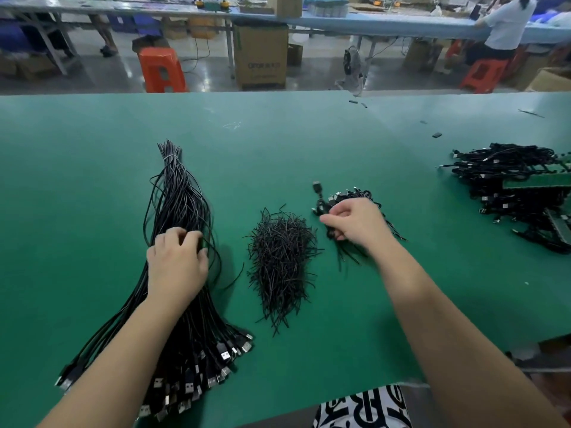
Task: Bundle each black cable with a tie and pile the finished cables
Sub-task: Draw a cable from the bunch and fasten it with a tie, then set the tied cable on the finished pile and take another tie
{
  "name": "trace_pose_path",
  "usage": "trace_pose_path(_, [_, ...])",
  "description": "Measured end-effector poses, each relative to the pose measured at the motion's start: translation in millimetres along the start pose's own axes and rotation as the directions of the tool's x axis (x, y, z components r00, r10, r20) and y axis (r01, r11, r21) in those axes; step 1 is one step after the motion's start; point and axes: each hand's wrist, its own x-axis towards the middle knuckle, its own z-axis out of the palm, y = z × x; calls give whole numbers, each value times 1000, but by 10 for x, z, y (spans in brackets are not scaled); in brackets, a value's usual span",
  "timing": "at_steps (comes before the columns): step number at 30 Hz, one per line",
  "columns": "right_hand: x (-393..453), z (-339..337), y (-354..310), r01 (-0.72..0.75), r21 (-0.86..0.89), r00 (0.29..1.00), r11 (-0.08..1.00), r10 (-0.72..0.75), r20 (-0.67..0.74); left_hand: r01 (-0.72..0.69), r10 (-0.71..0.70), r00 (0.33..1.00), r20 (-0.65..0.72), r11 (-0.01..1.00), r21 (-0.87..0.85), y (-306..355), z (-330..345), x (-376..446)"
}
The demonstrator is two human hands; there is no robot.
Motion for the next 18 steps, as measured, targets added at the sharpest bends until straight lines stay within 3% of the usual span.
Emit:
trace_pose_path(3, [272,-192,93,-86,-243,993,966,63,-102,104,-114,983,145,992,73,-248,253,-60])
trace_pose_path(5, [417,-286,126,-139,-333,985,933,95,-144,129,-132,982,136,991,28,-320,360,-120])
trace_pose_path(11, [777,-214,161,-229,-377,973,897,202,-111,144,-140,986,90,989,-41,-335,394,-174])
trace_pose_path(18, [1056,23,257,-241,-594,971,768,191,-146,162,-157,984,79,985,-66,-315,375,-186])
